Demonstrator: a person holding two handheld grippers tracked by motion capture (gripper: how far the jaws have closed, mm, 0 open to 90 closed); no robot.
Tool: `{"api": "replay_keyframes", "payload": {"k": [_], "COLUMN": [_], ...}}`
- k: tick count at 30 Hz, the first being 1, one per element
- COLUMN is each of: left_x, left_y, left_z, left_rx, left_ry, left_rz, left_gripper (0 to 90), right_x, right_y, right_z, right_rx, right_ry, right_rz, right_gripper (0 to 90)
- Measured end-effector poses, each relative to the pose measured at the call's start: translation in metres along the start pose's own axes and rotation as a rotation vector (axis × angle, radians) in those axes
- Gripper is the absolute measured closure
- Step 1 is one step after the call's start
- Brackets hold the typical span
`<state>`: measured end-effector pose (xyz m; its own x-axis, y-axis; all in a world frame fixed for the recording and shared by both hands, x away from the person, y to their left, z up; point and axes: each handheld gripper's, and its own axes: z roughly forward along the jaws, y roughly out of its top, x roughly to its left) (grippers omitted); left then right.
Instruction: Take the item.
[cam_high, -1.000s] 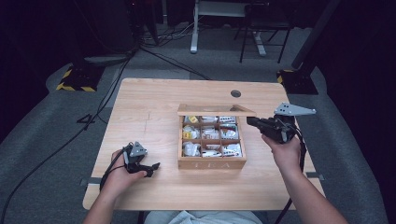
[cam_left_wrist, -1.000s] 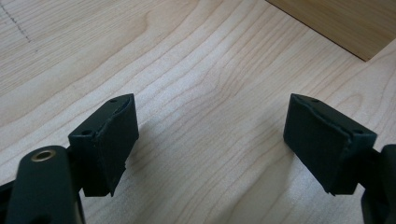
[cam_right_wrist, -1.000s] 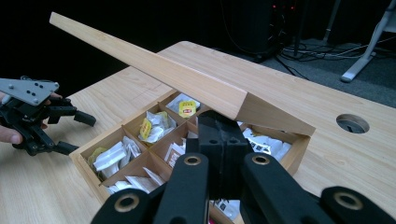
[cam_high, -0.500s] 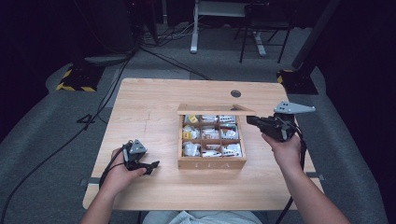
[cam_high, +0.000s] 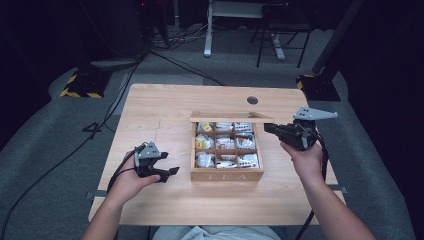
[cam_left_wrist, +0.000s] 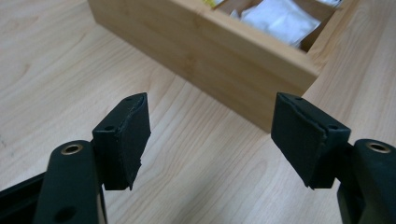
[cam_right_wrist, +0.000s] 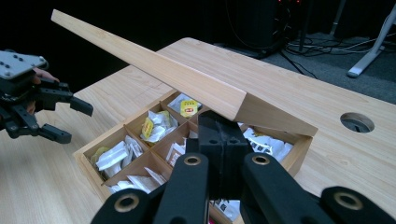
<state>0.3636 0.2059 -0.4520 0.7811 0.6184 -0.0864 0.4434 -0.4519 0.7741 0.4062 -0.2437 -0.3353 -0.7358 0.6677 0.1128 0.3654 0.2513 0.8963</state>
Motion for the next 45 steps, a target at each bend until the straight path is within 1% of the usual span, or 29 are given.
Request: {"api": "replay_keyframes", "payload": {"k": [2,3,5,6,7,9,10,11,12,13,14,15,17,20,22,24,26,32,35,39,44,45], "left_x": [-0.004,-0.004,-0.005,-0.006,-0.006,-0.009,-0.009,-0.011,-0.011,-0.013,-0.014,-0.014,-0.018,-0.021,-0.024,-0.025,-0.029,-0.033,-0.036,-0.038,-0.043,-0.043], "left_y": [0.008,0.008,0.014,0.018,0.020,0.027,0.030,0.035,0.035,0.041,0.044,0.044,0.052,0.056,0.063,0.064,0.070,0.077,0.082,0.085,0.091,0.091], "left_z": [-0.002,-0.002,-0.003,-0.003,-0.003,-0.002,-0.001,0.001,0.001,0.003,0.005,0.005,0.010,0.013,0.017,0.018,0.022,0.028,0.033,0.037,0.047,0.047], "left_rx": [-0.019,-0.019,-0.033,-0.040,-0.043,-0.057,-0.063,-0.071,-0.071,-0.074,-0.077,-0.077,-0.080,-0.086,-0.095,-0.099,-0.105,-0.117,-0.139,-0.142,-0.141,-0.141], "left_ry": [-0.017,-0.017,-0.023,-0.032,-0.032,-0.045,-0.052,-0.072,-0.072,-0.086,-0.089,-0.089,-0.102,-0.113,-0.123,-0.130,-0.143,-0.152,-0.164,-0.166,-0.172,-0.172], "left_rz": [0.006,0.006,0.013,0.013,0.018,0.011,0.016,0.019,0.019,0.023,0.030,0.030,0.042,0.040,0.049,0.048,0.050,0.056,0.049,0.051,0.060,0.060], "left_gripper": [29.2,29.3,29.5,29.5,29.5,29.7,29.9,30.1,30.3,30.6,30.7,30.7,30.8,30.9,31.0,31.1,31.1,31.2,31.3,31.2,31.5,31.7], "right_x": [0.000,0.000,0.000,0.000,-0.001,-0.001,-0.001,-0.001,-0.001,-0.001,-0.002,-0.002,-0.002,-0.002,-0.002,-0.002,-0.002,-0.002,-0.003,-0.003,-0.004,-0.004], "right_y": [0.000,0.000,0.000,0.000,0.000,0.000,0.000,0.000,0.001,0.001,0.001,0.001,0.003,0.003,0.003,0.003,0.003,0.004,0.004,0.004,0.005,0.005], "right_z": [0.000,0.000,0.000,0.000,0.000,0.000,0.000,0.000,0.000,0.000,0.000,0.000,0.000,-0.001,-0.001,-0.001,-0.001,-0.001,-0.001,-0.001,-0.001,-0.001], "right_rx": [-0.001,-0.001,-0.001,-0.001,-0.002,-0.003,-0.004,-0.002,-0.002,-0.001,0.001,0.001,0.000,-0.002,-0.002,-0.001,0.000,0.001,0.000,0.000,0.001,0.002], "right_ry": [0.002,0.002,0.003,0.004,0.008,0.013,0.013,0.016,0.017,0.017,0.019,0.019,0.019,0.021,0.023,0.024,0.028,0.030,0.032,0.036,0.038,0.038], "right_rz": [0.002,0.002,0.002,0.004,0.008,0.010,0.011,0.010,0.012,0.012,0.009,0.009,0.010,0.010,0.010,0.010,0.011,0.014,0.016,0.023,0.024,0.023], "right_gripper": [90.0,90.0,90.0,90.0,90.0,90.0,90.0,90.0,90.0,90.0,90.0,90.0,90.0,90.0,90.0,90.0,90.0,90.0,90.0,90.0,90.0,90.0]}}
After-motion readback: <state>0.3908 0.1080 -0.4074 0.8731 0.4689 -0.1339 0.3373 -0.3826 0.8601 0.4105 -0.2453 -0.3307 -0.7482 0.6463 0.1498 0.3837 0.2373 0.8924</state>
